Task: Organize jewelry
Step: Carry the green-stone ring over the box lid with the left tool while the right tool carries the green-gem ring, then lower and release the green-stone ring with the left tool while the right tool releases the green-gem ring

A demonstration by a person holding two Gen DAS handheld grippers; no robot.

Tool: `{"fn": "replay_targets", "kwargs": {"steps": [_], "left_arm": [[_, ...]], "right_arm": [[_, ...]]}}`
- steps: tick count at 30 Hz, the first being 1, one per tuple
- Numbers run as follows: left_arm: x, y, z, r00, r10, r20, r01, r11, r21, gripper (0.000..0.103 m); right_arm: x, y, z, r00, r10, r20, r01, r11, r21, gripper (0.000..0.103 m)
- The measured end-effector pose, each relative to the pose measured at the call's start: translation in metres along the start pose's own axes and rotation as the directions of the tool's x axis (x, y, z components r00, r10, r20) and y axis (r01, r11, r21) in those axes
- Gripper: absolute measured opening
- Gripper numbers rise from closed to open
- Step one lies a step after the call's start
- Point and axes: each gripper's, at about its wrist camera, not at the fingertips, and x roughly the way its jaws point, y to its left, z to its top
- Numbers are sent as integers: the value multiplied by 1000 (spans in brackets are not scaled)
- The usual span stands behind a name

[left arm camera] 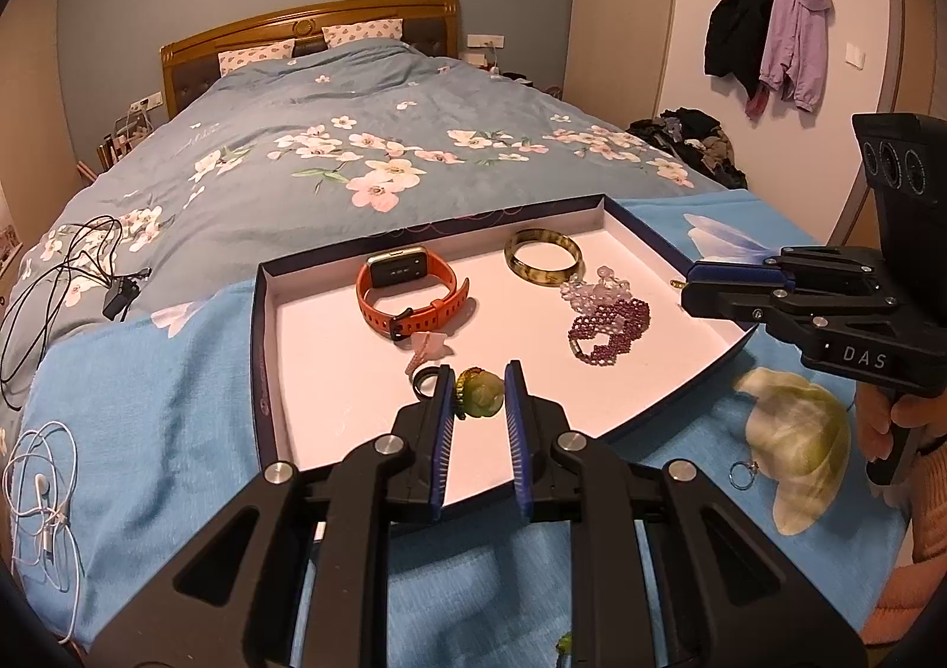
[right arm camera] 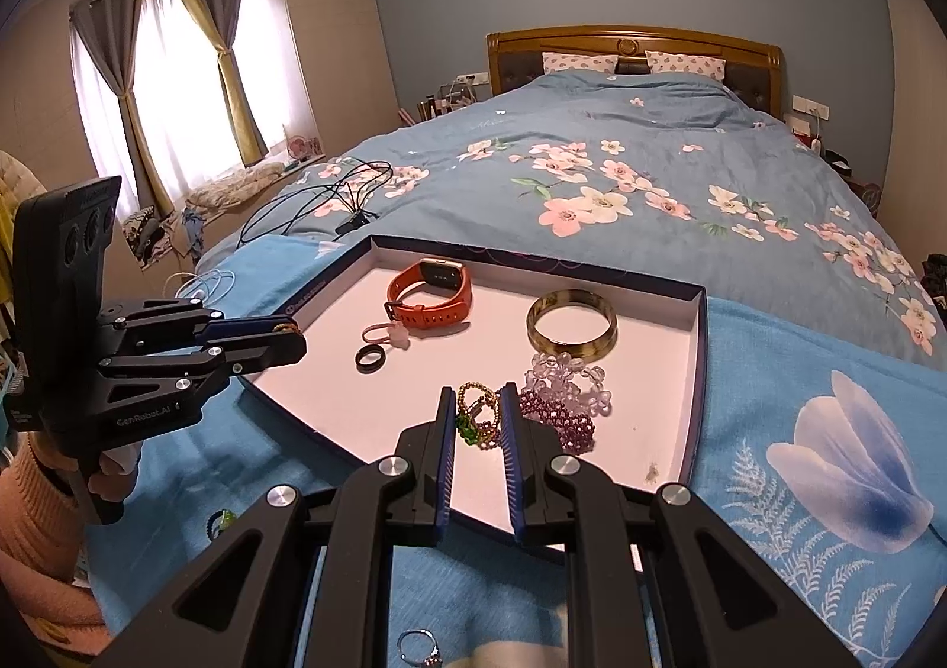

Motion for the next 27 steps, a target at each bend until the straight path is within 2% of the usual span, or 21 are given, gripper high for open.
{"fn": "replay_targets", "kwargs": {"steps": [27], "left_arm": [[29,7,7,998,22,-52,-23,999,-23,17]], "right_arm": [[39,-7,3,996,-43,-77,42,999,-11,13]]}}
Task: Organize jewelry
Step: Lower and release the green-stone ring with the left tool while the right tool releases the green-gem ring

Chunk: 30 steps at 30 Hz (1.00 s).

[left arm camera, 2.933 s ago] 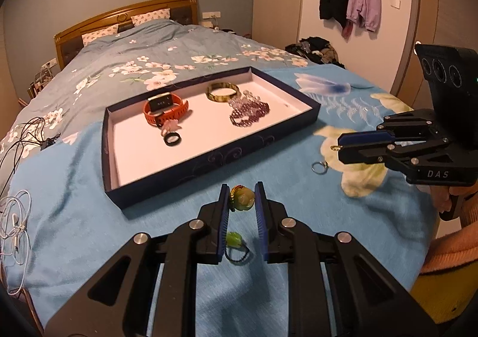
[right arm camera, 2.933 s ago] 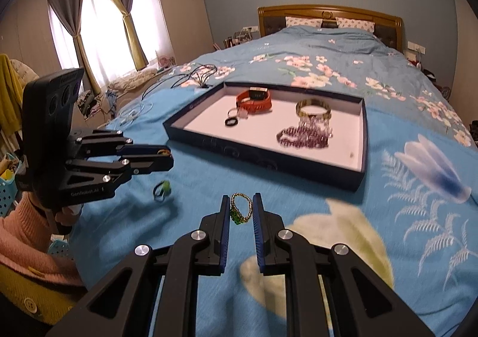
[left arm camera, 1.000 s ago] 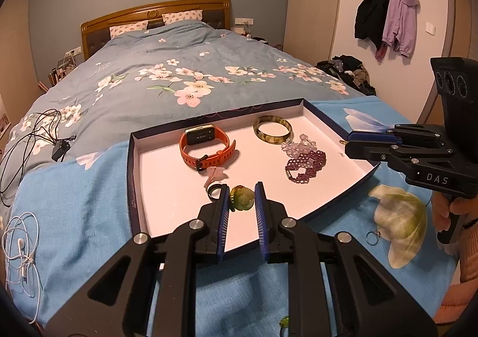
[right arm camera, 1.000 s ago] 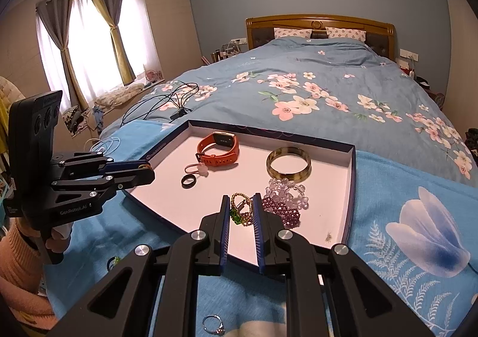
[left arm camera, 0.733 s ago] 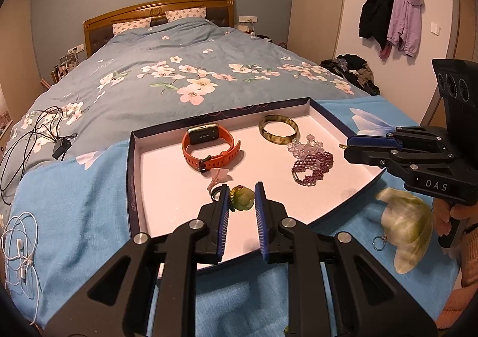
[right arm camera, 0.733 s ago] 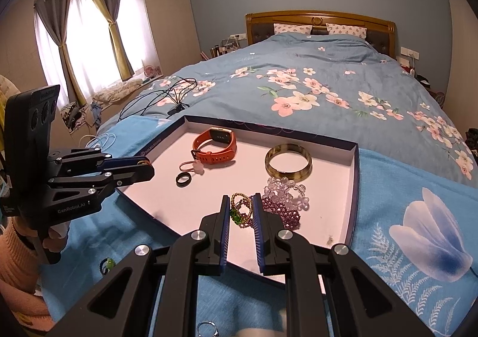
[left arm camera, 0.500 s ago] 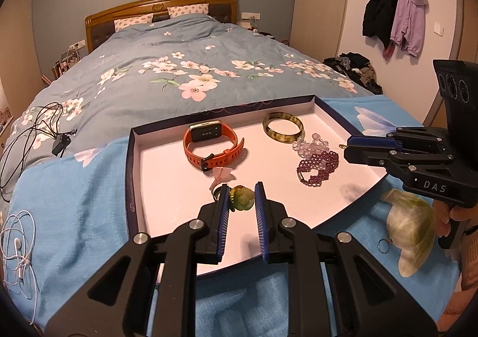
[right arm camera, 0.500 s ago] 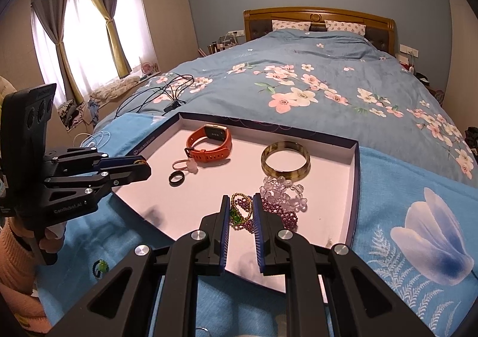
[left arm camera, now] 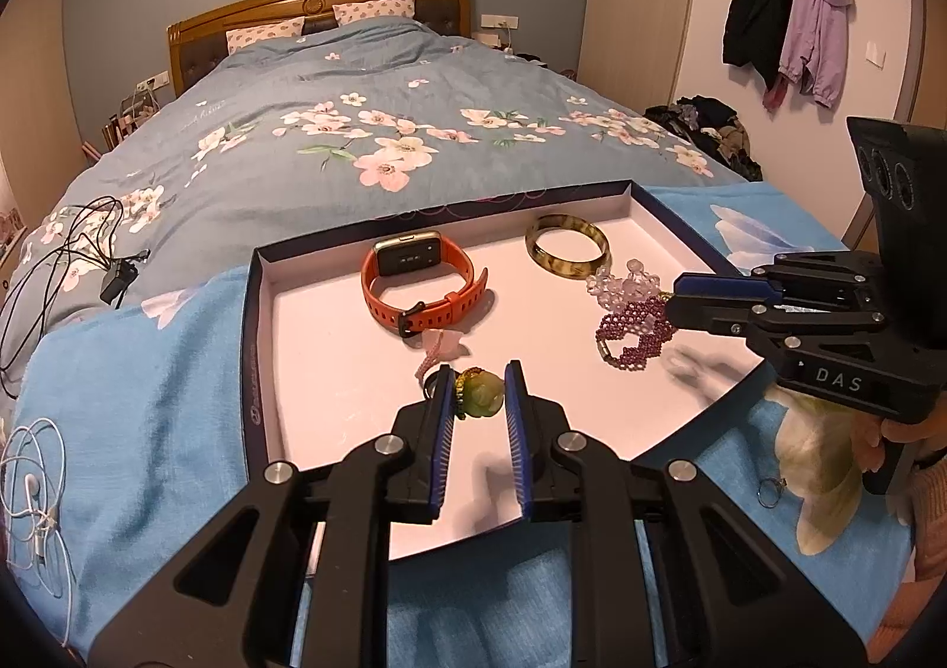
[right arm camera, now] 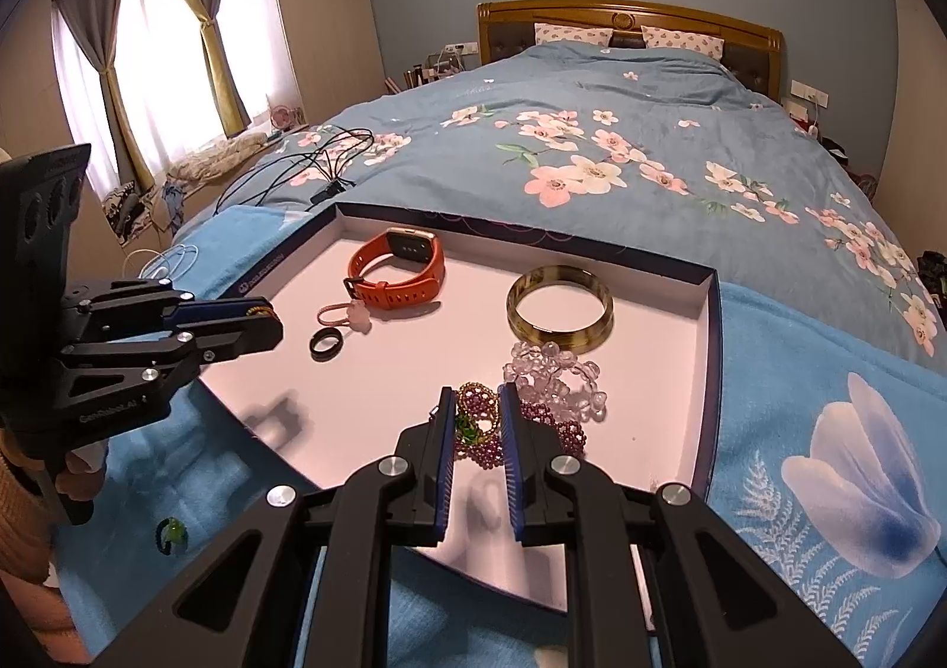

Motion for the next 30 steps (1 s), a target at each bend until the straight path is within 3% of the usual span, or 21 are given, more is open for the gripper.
{"fn": "replay_targets", "kwargs": {"steps": [23,30], "left_arm": [[31,-6,4,998,30,-58,-29,999,15,17],[38,-6,2,997,35,-67,-35,999,13,18]], "right_arm": [[21,-2,-3,998,-36,-53,35,999,-15,13],[22,-5,-3,997,-47,-55,46,999,-8,18]]}}
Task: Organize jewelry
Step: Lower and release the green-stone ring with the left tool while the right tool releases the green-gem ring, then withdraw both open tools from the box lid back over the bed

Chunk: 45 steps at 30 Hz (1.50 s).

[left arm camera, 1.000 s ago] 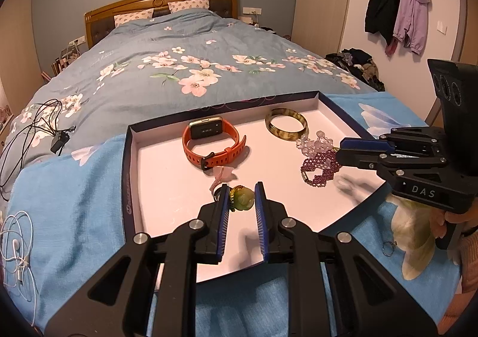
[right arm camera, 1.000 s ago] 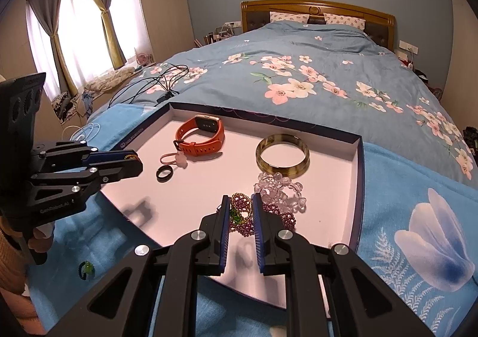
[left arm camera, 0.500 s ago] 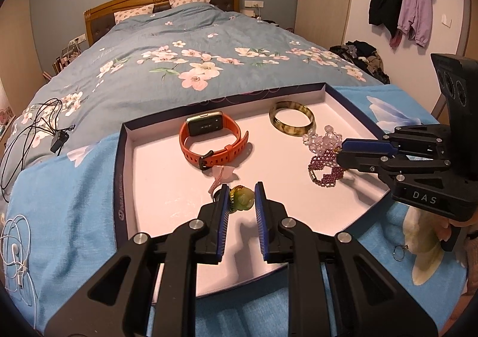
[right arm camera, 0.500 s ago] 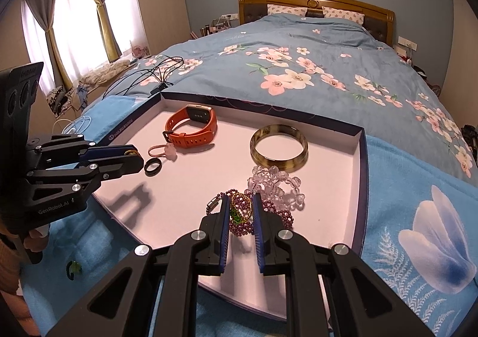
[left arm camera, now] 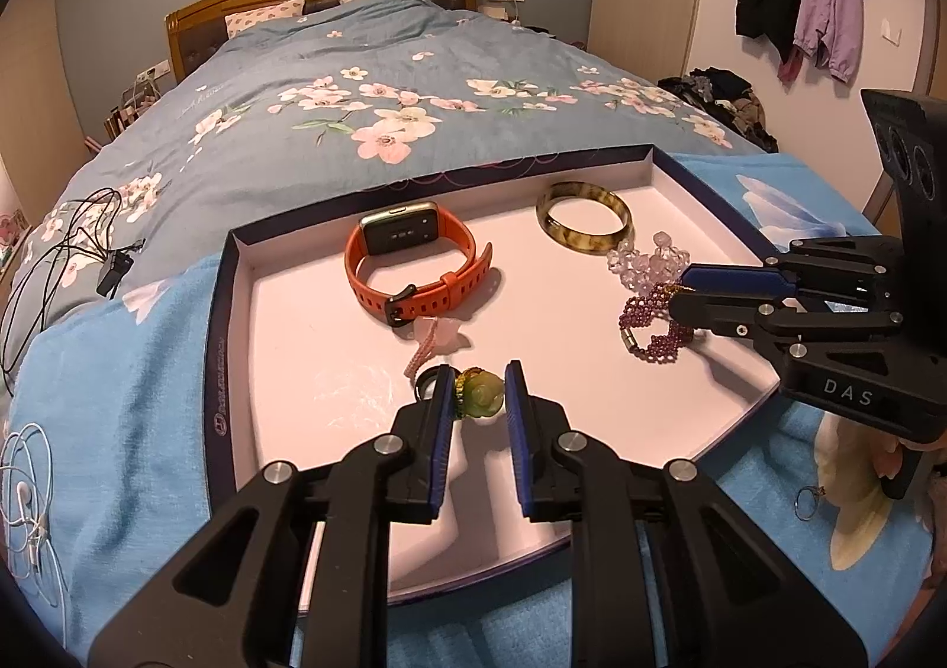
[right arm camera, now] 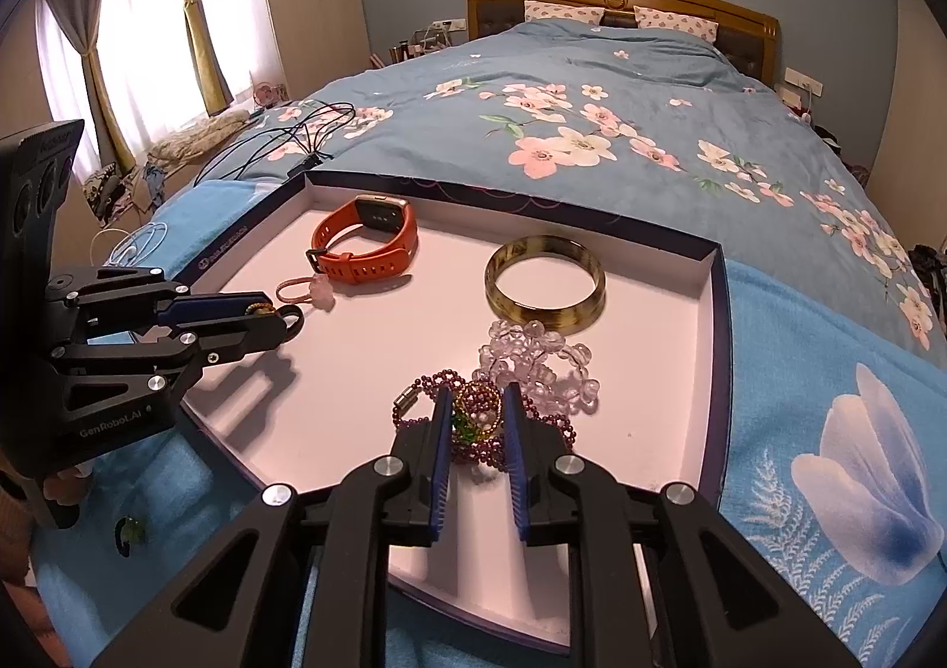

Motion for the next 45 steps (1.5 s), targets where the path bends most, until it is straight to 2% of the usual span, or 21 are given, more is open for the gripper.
{"fn": "replay_targets", "kwargs": {"steps": [5,8,11,14,17,22,31,35,45], "left_arm": [[0,1,0,1000,3,4,-3,1000,-7,18],[-2,2,0,1000,6,9,-6,1000,-15,26],[-7,0,-1,999,22,23,-22,1000,-11,38],[-17,-1,-2,998,33,48,-33,999,-6,46],[-29,-1,-2,997,38,65,-37,999,-8,49],[-50,0,-8,993,59,101,-58,998,-13,63],[-94,6,-30,984,67,163,-63,997,-34,71],[-107,3,-45,985,56,165,-55,998,-9,72],[-118,-22,-85,994,-1,109,-8,996,85,72]], "right_arm": [[-1,-1,0,1000,-6,5,6,1000,4,20],[-2,-2,0,1000,-5,10,4,1000,14,21],[-5,-4,0,1000,-4,18,4,1000,23,25],[-12,-5,0,999,-8,34,7,999,35,39],[-20,-6,0,999,-8,54,5,999,43,39],[-36,-7,-4,997,-2,80,-2,999,54,46],[-73,-3,-20,992,11,124,-19,998,62,52],[-86,-1,-32,991,10,132,-18,998,64,54],[-83,18,-78,1000,9,29,-9,1000,16,54]]}}
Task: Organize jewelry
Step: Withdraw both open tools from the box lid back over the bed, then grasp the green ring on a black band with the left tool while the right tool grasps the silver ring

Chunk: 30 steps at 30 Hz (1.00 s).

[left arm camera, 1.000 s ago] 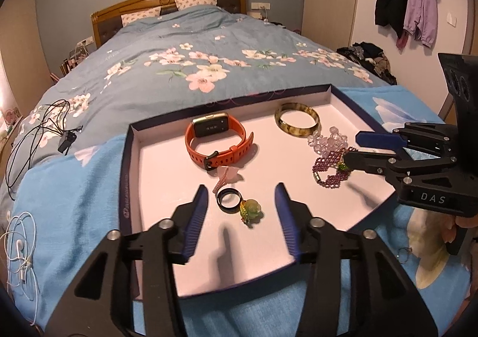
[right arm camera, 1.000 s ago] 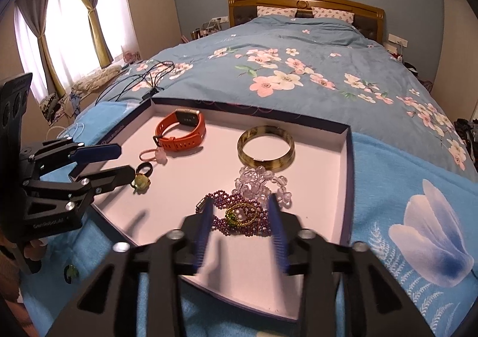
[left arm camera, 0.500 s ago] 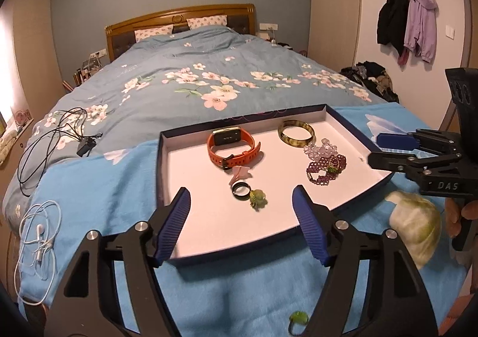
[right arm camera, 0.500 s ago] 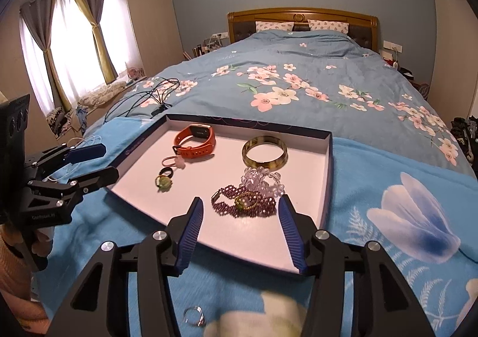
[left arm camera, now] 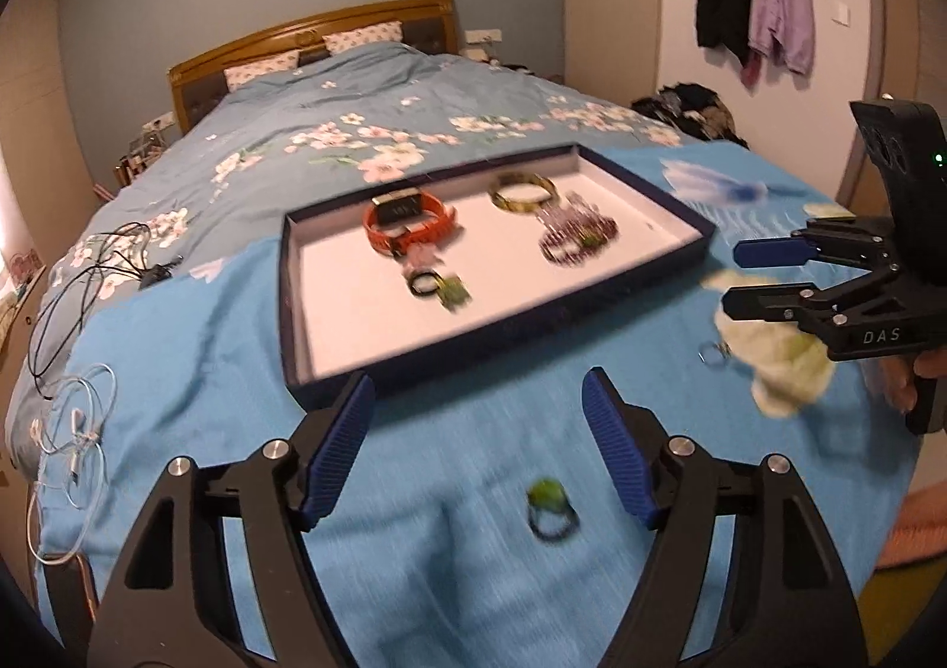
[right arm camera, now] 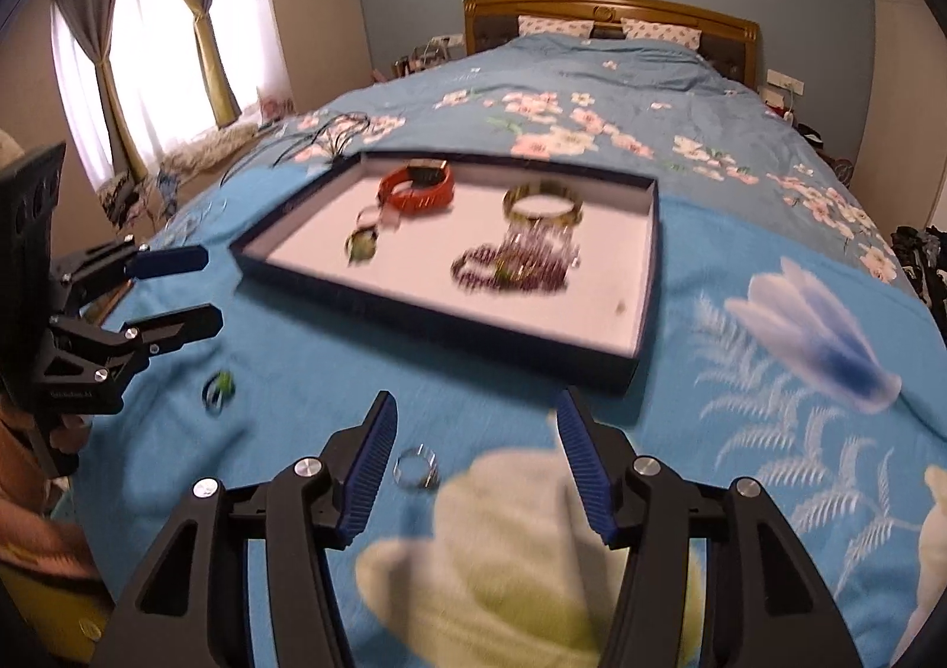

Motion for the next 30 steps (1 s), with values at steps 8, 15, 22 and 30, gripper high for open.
{"fn": "replay_targets", "kwargs": {"steps": [8,15,22,30], "left_arm": [[0,-14,-22,998,-42,-55,43,999,14,71],[7,-17,-27,993,-65,-98,65,998,-3,61],[18,-14,-29,986,-82,-143,78,996,-31,46],[23,-19,-29,983,-96,-156,93,995,-27,34]], "right_arm": [[1,16,-15,999,28,-31,-28,1000,-11,54],[5,25,-16,998,39,-48,-40,999,-14,54],[12,30,-21,996,39,-79,-40,999,-7,53],[15,30,-19,996,16,-85,-16,1000,3,43]]}}
